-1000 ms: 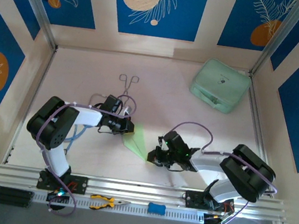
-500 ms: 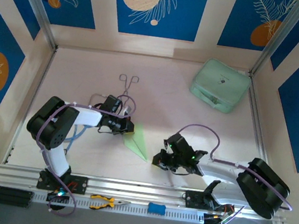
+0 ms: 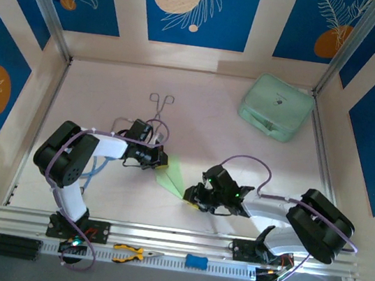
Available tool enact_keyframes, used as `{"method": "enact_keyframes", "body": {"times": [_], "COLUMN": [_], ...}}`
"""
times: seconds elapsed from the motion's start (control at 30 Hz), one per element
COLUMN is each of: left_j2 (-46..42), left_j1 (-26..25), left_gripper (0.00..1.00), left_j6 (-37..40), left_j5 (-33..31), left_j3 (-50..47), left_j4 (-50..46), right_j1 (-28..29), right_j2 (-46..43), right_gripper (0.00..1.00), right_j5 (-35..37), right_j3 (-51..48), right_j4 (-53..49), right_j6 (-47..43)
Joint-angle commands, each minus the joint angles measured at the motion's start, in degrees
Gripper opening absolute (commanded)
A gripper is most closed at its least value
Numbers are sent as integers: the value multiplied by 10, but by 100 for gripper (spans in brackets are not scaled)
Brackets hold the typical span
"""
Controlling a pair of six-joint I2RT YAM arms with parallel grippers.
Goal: Fold a paper plane with a square sheet of paper (pick it up from the middle)
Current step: Fourth fold the wing at the center of the table, then turn over the paper at the center of the table.
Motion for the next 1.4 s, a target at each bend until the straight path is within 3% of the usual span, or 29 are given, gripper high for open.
{"method": "enact_keyframes", "body": {"times": [0.0, 1.37], "left_j2": [3, 1], "left_j1": [8, 14], "left_gripper": [6, 6], "left_j6": [-1, -22], "left_j5": [-21, 2], "left_j3": [-13, -20], "left_j4": [-36, -4], "right_j1": [3, -34], "right_j2": [21, 87], "right_gripper": [34, 33], "right_j5": [-13, -53], "right_j3": [11, 14], "right_j4": [29, 169], "right_j6": [10, -15]}}
